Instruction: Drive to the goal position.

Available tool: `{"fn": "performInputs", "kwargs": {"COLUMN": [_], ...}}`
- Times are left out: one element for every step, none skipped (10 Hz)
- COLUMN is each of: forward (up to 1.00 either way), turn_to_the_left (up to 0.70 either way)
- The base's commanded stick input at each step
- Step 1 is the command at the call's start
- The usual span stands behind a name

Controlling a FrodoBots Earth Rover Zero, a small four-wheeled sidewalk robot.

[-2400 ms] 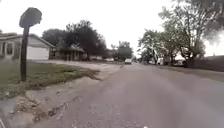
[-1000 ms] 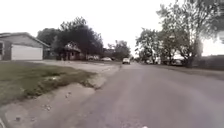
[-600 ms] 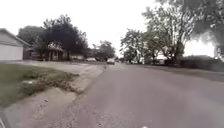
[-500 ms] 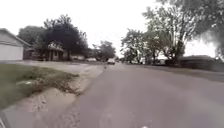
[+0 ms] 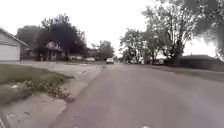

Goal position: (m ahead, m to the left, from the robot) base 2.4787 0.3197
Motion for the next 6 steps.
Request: {"fn": "performInputs", "kwargs": {"forward": [0.7,0.7,0.7,0.7,0.7,0.7], "turn_to_the_left": [0.0,0.0,0.0,0.0,0.0,0.0]}}
